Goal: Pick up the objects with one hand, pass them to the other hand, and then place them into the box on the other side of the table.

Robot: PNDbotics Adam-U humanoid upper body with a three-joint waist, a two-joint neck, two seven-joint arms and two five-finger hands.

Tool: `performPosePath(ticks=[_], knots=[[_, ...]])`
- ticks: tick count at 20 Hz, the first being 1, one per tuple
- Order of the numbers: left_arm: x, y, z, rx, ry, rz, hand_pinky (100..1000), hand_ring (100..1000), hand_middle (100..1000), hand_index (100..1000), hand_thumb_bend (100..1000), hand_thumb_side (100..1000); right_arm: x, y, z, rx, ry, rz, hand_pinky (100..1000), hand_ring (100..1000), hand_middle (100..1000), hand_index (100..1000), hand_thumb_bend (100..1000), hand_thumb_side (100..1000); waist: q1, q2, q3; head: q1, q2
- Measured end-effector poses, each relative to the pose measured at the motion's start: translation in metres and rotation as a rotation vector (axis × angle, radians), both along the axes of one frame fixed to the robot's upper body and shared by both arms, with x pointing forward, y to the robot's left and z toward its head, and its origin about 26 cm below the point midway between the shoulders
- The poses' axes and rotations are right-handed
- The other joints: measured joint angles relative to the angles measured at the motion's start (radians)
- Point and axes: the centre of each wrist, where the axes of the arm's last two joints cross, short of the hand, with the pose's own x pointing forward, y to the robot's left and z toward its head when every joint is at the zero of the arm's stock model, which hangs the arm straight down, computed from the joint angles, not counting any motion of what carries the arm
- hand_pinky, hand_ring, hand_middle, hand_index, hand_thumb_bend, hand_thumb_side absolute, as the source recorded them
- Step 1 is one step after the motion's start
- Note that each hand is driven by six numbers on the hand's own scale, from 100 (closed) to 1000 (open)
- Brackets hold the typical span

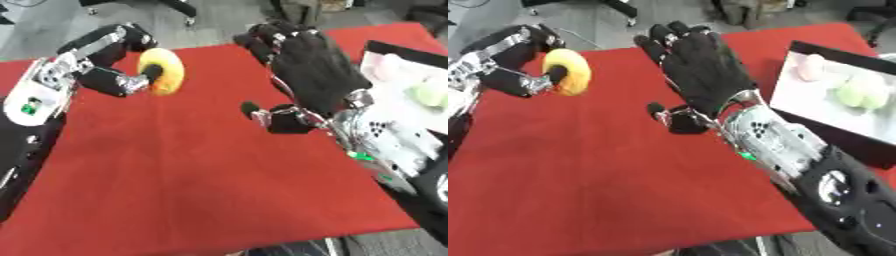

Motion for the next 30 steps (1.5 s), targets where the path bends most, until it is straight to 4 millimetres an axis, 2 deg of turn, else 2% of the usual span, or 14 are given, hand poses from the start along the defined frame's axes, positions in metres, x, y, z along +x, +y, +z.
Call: performPosePath(ticks=[4,7,13,23,30], knots=[[-0.003,-0.024,0.002,-0.004,0.001,-0.057,691,374,317,522,100,287,-0.002,0.006,0.001,0.004,0.005,0.030,522,799,768,893,423,347,-0.001,0.000,-0.002,0.000,0.000],[-0.005,-0.035,0.004,-0.011,0.001,-0.086,692,373,316,521,100,291,-0.003,0.009,0.003,0.008,0.009,0.051,418,792,758,891,398,340,-0.002,0.000,-0.003,0.000,0.000],[-0.009,-0.049,0.009,-0.021,0.011,-0.131,694,372,314,519,100,298,-0.003,0.011,0.003,0.021,0.023,0.074,341,784,747,888,386,332,-0.003,0.001,-0.002,-0.012,0.000],[-0.017,-0.063,0.018,-0.029,0.032,-0.209,697,370,312,516,100,305,-0.004,0.013,0.001,0.042,0.035,0.078,270,772,728,876,373,321,-0.003,0.001,-0.002,-0.028,0.000],[-0.019,-0.064,0.020,-0.020,0.044,-0.225,697,371,313,517,100,304,-0.004,0.013,0.001,0.060,0.029,0.083,217,754,689,845,342,295,-0.003,0.001,-0.004,-0.030,0.000]])
